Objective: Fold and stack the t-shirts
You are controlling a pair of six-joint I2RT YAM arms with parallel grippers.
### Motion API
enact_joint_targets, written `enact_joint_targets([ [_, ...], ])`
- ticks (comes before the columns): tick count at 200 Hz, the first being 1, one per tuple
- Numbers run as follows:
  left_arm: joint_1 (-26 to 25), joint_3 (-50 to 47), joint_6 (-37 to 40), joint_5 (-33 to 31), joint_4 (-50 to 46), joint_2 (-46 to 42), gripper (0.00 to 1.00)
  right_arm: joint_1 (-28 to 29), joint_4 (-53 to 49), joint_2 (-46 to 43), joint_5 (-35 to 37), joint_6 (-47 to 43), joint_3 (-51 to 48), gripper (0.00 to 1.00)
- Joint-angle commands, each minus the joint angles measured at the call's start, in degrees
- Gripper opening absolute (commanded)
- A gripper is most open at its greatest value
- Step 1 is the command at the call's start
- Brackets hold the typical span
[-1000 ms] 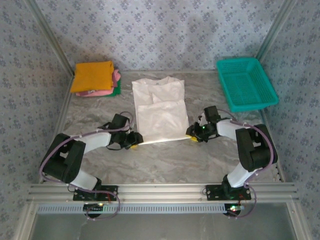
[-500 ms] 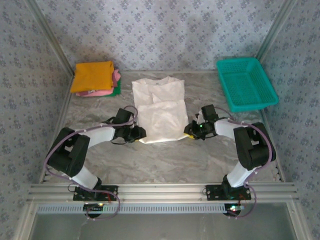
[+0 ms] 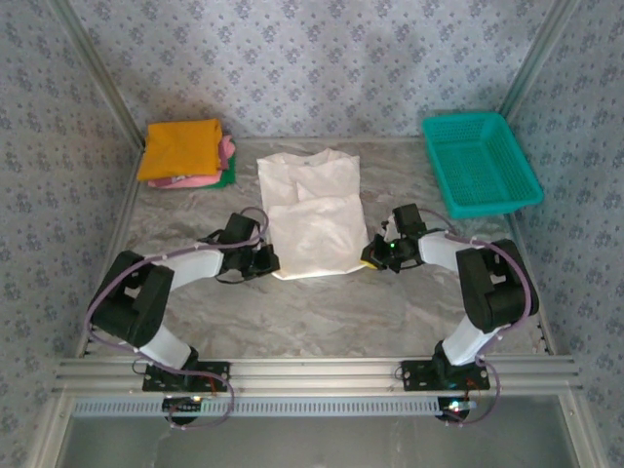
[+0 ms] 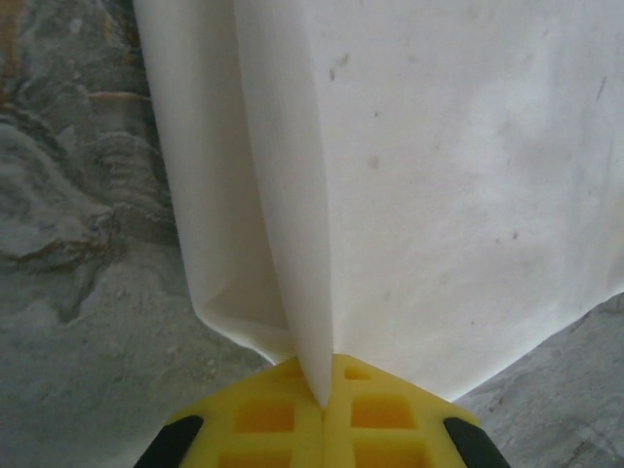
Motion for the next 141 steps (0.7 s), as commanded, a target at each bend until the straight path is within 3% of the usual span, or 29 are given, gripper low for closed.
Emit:
enact_joint_targets([
  [1,0.86,-1.45,0.45,-1.49,-2.36,-4.85,0.0,0.1,-2.22,-3.99,0.7,-0.05,0.21,0.0],
  [55,1.22,-1.08,2.03,-2.56,-5.84,-10.08,0.0,1.9,-6.62,-8.39,1.4,-0.48,1.95,0.0],
  [85,0.67,-5.98,0.88,-3.7,-5.76,-13.83,0.0,4.48,-5.38,-11.69,1.88,2.98,-5.01,0.0],
  [114,-1.32,-13.72,-2.84,-4.96,-6.82,-23.68,0.0,10.08,-7.09,-19.15,3.97,6.77,-12.91,0.0],
  [141,-3.6,-16.25,-4.54,-6.91,-14.51,-35.79,0.0,12.63,-10.44,-31.15,5.37,12.45,-17.41,0.0],
])
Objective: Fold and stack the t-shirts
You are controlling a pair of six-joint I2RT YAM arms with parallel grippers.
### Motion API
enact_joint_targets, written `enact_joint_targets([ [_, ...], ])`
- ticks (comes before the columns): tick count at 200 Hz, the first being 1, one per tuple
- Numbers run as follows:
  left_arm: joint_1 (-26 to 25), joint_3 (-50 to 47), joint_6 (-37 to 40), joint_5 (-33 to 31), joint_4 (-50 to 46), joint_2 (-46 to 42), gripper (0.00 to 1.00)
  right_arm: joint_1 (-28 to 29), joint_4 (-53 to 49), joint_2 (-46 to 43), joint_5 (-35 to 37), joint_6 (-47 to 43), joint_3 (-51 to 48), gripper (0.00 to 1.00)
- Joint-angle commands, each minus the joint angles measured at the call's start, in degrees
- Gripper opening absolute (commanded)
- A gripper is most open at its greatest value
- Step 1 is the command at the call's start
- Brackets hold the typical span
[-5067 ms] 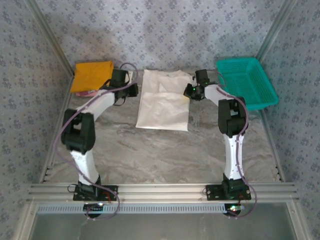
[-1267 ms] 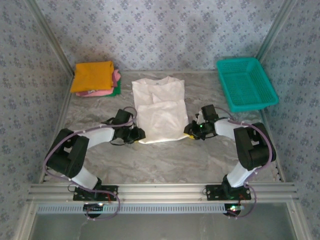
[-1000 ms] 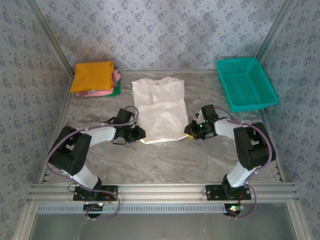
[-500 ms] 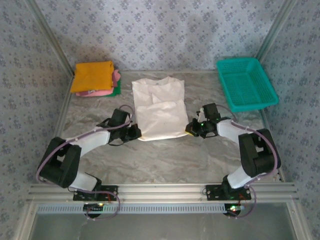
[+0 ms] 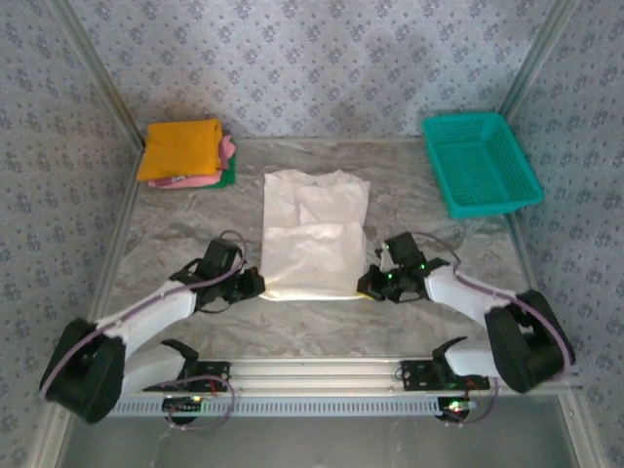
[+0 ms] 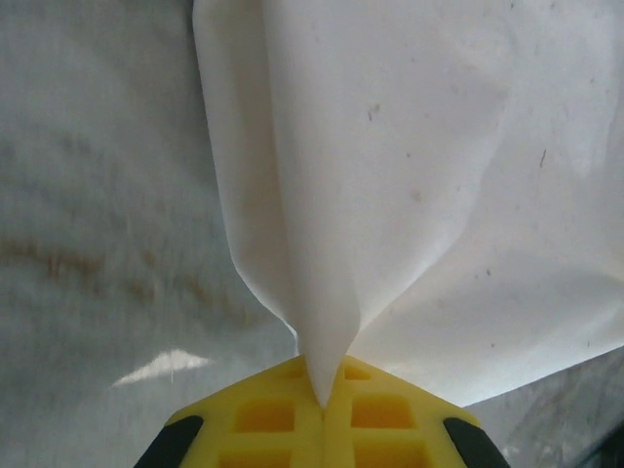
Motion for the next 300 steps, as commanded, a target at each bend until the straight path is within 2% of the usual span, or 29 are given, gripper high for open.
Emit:
enact_joint_targets([
  [1,-1.1,-0.97,-2.35,-3.08,-7.14,-8.88,0.0,1.0,-5.23,-9.41,2.86,6.32,-2.38,0.0],
  [18,-0.4,0.62,-1.06,-3.34,-8.97,-13.67,0.0,-0.13,-7.35,-13.66,3.56,6.79,0.3,0.0],
  [33,2.1,4.21,1.5,-2.03,-8.4,-12.31,0.0,-2.31,-8.92,-12.22,2.36,4.12,5.41,0.0],
  [48,5.35,9.62,5.13,2.62,-6.25,-5.49,0.0,-4.9,-9.16,-7.87,1.62,0.91,11.21,0.0],
  [78,7.51,23.17,11.7,5.36,-5.8,9.14,0.0,-7.7,-11.25,2.88,0.08,-5.22,24.34,0.0],
  [105,9.39,34.07,15.05,5.41,-5.43,18.49,0.0,-10.29,-12.34,10.72,-0.4,-8.11,34.18,0.0],
  [126,10.78,43.28,18.01,7.88,-7.38,26.6,0.0,-12.39,-13.09,17.12,-0.41,-9.9,41.26,0.0],
  [155,12.96,51.95,20.71,8.34,-10.4,35.07,0.0,-14.96,-15.23,26.52,0.51,-11.73,49.73,0.0],
  [208,15.06,66.24,26.94,6.55,-17.59,45.99,0.0,-17.09,-16.21,37.59,1.06,-12.89,61.65,0.0],
  [246,15.06,71.67,27.68,6.47,-18.02,52.49,0.0,-18.07,-15.71,42.89,1.0,-11.85,66.32,0.0],
  [300,15.24,77.96,29.35,3.09,-20.98,58.52,0.0,-18.53,-15.03,49.23,0.53,-10.81,72.57,0.02],
])
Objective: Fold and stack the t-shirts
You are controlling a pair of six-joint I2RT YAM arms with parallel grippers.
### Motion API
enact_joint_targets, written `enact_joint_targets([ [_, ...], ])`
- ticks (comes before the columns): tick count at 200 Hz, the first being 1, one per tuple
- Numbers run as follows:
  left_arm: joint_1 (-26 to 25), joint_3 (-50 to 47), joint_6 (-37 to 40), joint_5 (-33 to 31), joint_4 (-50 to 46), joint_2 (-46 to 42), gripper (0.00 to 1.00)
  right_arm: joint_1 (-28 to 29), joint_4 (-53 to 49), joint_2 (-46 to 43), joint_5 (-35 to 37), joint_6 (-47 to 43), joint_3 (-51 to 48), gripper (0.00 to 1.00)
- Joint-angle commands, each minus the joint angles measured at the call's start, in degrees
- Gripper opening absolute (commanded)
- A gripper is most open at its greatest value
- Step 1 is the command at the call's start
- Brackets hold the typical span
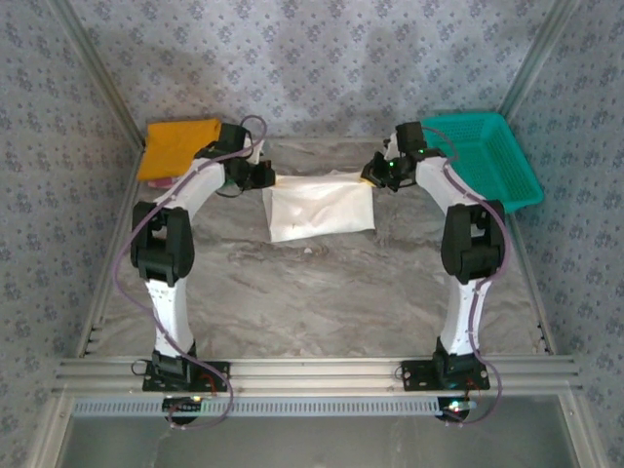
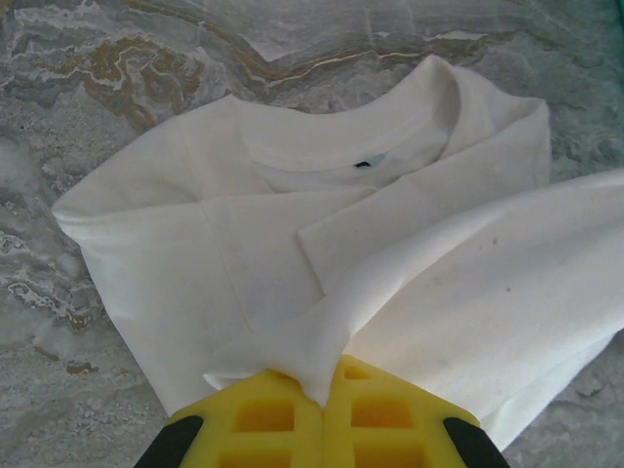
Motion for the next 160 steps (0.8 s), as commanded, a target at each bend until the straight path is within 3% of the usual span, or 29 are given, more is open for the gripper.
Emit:
enact_joint_targets([
  [1,0.77,4.3,2.17,-2.76,-3.61,1.78,0.0,-1.02,-0.4,2.94,0.45,0.42,4.25,0.02],
  [116,1.65,-3.1,-1.12,-4.22,-0.95,-8.06,0.0,0.22,2.74,3.89,-0.05,4.31,9.88,0.0],
  [160,3.23,-3.24,-1.38,-5.49,-1.06,-7.84,0.0,0.72,3.0,7.19,0.53,6.39,14.89,0.01],
])
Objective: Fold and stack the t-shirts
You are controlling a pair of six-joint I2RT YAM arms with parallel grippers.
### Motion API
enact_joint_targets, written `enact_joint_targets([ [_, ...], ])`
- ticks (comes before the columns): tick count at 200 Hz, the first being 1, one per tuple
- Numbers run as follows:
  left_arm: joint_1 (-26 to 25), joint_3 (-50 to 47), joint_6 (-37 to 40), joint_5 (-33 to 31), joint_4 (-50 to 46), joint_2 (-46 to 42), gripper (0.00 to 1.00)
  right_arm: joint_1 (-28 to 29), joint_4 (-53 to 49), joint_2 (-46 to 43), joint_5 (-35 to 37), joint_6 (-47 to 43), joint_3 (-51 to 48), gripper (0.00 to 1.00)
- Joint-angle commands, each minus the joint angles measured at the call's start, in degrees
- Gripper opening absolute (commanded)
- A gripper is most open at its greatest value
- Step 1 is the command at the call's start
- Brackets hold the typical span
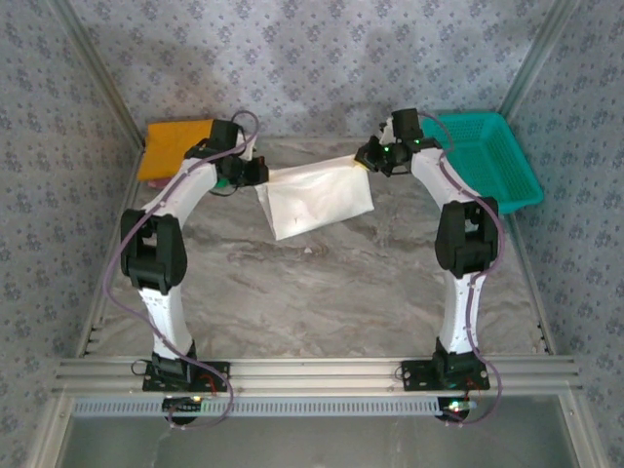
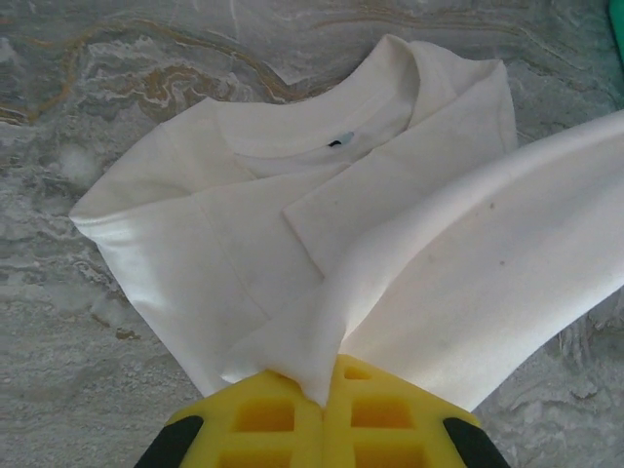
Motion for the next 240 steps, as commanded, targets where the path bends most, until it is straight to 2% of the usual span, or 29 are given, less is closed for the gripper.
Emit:
enact_joint_targets([
  [1,2.23,-0.52,-0.81,-2.92,-0.15,-1.73,0.0,-0.34,0.79,3.25,1.66,2.09,5.12,0.01],
  [19,2.87,-0.38,-1.07,-2.5,0.47,-0.73,0.0,-0.14,0.33,6.84,0.32,3.59,9.54,0.06],
  [31,3.21,-0.19,-1.14,-3.14,0.86,-0.03,0.0,0.26,1.41,9.59,0.1,5.23,12.89,0.17],
  [40,3.68,-0.45,-1.63,-4.77,1.87,0.44,0.0,0.63,2.17,12.43,-0.29,6.94,16.89,0.32],
  [46,4.07,-0.66,-2.35,-6.64,2.73,0.71,0.11,0.76,1.93,15.36,-0.99,8.35,20.43,0.42],
  [51,4.53,-0.74,-3.09,-8.74,3.11,0.95,0.28,0.78,2.28,17.76,-1.99,9.83,24.2,0.46],
  [60,5.39,-0.36,-4.74,-12.33,3.52,0.97,0.61,0.34,3.81,21.86,-3.45,12.71,30.68,0.48],
  [63,5.69,-0.3,-5.11,-12.81,3.82,0.93,0.69,0.13,4.25,22.96,-3.43,13.55,32.75,0.49],
  [72,6.36,0.2,-6.19,-13.66,4.53,0.41,0.77,-0.42,5.06,26.04,-4.27,16.65,38.84,0.54],
  [83,6.39,0.09,-7.51,-15.7,5.6,-1.59,0.78,-0.65,4.64,27.86,-5.19,18.0,44.91,0.57],
  [92,6.0,-1.17,-8.01,-17.1,7.29,-3.82,0.76,-0.53,2.41,27.13,-4.87,16.16,47.19,0.57],
  [102,5.44,-3.1,-8.6,-18.84,8.6,-6.21,0.74,-0.02,-0.21,24.28,-3.78,12.1,45.41,0.56],
  [110,5.2,-4.9,-8.82,-19.09,9.35,-7.74,0.72,0.7,-0.41,20.89,-3.29,8.53,40.09,0.54],
  [117,4.87,-6.27,-9.3,-18.55,9.83,-8.64,0.65,1.47,-0.16,17.87,-2.4,5.03,34.58,0.5],
  [130,3.75,-8.96,-10.23,-15.81,10.65,-9.05,0.6,2.91,-1.64,14.09,-0.35,-0.6,25.99,0.34],
  [138,2.36,-9.85,-10.8,-13.9,10.55,-8.47,0.54,3.79,-3.95,12.97,0.99,-3.75,22.45,0.23],
  [150,-0.77,-11.69,-11.28,-13.52,11.19,-7.55,0.38,5.2,-5.55,12.22,1.91,-7.12,17.86,0.07],
  [156,-2.38,-12.77,-11.88,-13.49,12.37,-7.04,0.26,5.96,-5.2,11.78,2.37,-7.84,15.45,0.0],
  [163,-3.92,-14.01,-12.5,-13.18,14.11,-6.15,0.15,6.87,-4.43,11.64,2.75,-8.23,13.1,0.0],
  [182,-5.59,-13.58,-15.21,-12.63,15.78,-1.48,0.08,7.91,-0.82,13.44,1.98,-6.93,10.82,0.0],
  [189,-5.55,-12.89,-16.42,-11.17,16.25,0.4,0.0,7.93,-0.65,14.97,1.55,-6.38,11.71,0.0],
  [202,-5.72,-12.78,-19.7,-12.13,16.92,3.27,0.0,7.84,-0.67,17.36,1.53,-5.4,13.23,0.0],
  [219,-5.86,-15.78,-24.18,-11.77,22.44,5.21,0.0,7.76,0.77,19.49,1.98,-4.39,13.74,0.0],
  [240,-7.02,-15.79,-25.39,-13.1,23.1,8.27,0.0,7.33,1.26,21.22,1.66,-3.96,12.1,0.0],
])
